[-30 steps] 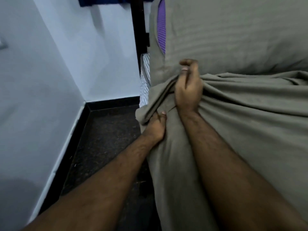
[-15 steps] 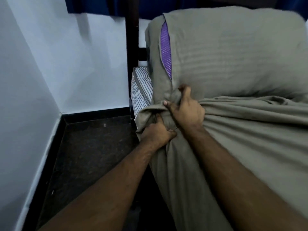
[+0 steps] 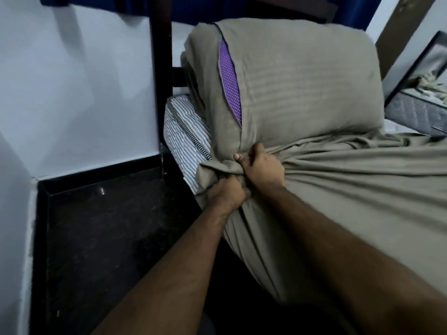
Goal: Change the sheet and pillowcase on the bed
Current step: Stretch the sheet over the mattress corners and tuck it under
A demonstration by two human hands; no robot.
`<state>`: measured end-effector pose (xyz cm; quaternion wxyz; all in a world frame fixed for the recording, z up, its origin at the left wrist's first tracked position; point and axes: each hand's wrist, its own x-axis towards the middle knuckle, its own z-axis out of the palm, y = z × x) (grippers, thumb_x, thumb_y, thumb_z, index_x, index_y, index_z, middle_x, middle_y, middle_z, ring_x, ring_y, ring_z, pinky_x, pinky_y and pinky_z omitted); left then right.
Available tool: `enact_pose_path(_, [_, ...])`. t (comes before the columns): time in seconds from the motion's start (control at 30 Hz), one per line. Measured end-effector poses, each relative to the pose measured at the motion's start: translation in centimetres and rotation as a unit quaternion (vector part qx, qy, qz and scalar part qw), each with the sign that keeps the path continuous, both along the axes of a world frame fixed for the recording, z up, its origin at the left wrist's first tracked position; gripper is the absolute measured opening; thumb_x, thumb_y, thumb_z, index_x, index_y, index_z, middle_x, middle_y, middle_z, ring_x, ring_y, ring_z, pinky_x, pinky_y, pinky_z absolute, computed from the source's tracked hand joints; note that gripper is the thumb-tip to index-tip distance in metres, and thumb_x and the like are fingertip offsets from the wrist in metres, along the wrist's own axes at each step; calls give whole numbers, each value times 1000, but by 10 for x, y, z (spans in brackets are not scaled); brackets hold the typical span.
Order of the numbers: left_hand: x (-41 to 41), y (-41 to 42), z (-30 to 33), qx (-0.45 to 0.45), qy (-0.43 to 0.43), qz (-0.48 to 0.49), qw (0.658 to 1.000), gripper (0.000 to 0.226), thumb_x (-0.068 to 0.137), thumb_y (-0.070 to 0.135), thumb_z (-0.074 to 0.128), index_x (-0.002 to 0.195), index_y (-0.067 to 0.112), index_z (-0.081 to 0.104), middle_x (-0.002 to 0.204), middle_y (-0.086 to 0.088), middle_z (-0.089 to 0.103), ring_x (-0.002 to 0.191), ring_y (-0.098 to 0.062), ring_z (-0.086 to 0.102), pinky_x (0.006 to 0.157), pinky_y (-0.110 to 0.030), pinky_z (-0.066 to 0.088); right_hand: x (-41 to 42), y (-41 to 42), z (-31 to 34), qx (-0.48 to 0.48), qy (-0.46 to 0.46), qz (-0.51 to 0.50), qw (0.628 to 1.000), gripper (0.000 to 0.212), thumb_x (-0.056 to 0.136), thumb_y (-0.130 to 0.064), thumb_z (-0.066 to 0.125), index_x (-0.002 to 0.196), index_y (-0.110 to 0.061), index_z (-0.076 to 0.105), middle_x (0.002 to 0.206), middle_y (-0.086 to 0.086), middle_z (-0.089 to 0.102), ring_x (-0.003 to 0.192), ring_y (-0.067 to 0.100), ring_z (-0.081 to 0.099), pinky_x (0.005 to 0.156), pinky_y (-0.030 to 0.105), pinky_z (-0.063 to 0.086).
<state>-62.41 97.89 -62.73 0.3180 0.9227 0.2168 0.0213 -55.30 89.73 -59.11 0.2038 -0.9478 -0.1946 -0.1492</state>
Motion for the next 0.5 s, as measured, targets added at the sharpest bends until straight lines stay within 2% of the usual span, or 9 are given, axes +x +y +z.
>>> enact_pose_path(0.1, [2,2,3,8,-6,-18,1000,58,89,46,62,142,25,53,141,-14,57,128,-34,56,102,-39,46,-4,-3,-5,4,-8,61,998,61,87,-68,58,113,-13,52,106,20,68,105,38,63,79,44,47])
enact_pose_path(0.2, [2,4,2,-34,1,-30,999,68,81,56,60,141,26,55,144,-10,56,131,-31,54,106,-37,45,4,-18,4,-19,40,104,994,64,85,-59,69,126,-12,55,112,17,68,110,35,62,87,41,47])
enact_pose_path(0.27, [-8,9,-5,-80,-20,-12,996,82,77,63,59,148,22,45,146,-9,55,134,-30,52,109,-35,42,1,-28,6,-25,55,114,992,63,83,-52,73,126,-10,54,115,19,66,111,37,61,89,42,47])
enact_pose_path(0.3, [-15,11,-12,-118,-40,-1,992,83,82,60,61,151,18,38,147,-11,53,136,-31,50,110,-34,41,-5,-32,4,-33,54,112,992,60,84,-49,72,124,-9,53,117,21,63,110,38,60,88,42,47])
enact_pose_path(0.33, [-24,14,-19,-166,-68,-6,984,85,87,53,65,155,15,30,151,-12,48,140,-30,45,112,-30,38,-11,-32,2,-44,44,103,993,54,87,-47,70,123,-10,51,118,22,59,108,41,60,86,43,47])
enact_pose_path(0.4, [-52,17,-35,-228,-99,-59,967,93,93,31,70,159,7,10,161,-5,28,150,-17,25,114,-12,24,-26,-30,4,-58,4,97,994,38,92,-41,60,118,-16,49,115,22,55,100,44,62,80,46,49])
enact_pose_path(0.43, [-66,16,-43,-219,-93,-82,968,96,94,22,69,159,5,1,162,0,19,149,-11,17,111,-5,19,-33,-28,8,-49,-15,99,994,32,93,-38,57,116,-17,50,112,21,54,96,44,62,76,46,49])
enact_pose_path(0.47, [-80,16,-51,-210,-88,-83,970,95,95,19,68,160,7,0,162,2,18,147,-9,19,109,-5,20,-39,-26,12,-25,-27,113,993,28,93,-35,55,114,-16,51,109,21,54,93,44,62,74,46,49])
enact_pose_path(0.5, [-89,15,-59,-198,-94,-68,973,89,96,22,67,161,11,7,160,2,26,145,-12,28,108,-10,25,-43,-23,17,10,-41,132,990,26,94,-32,55,112,-13,54,105,21,54,91,43,61,72,45,47])
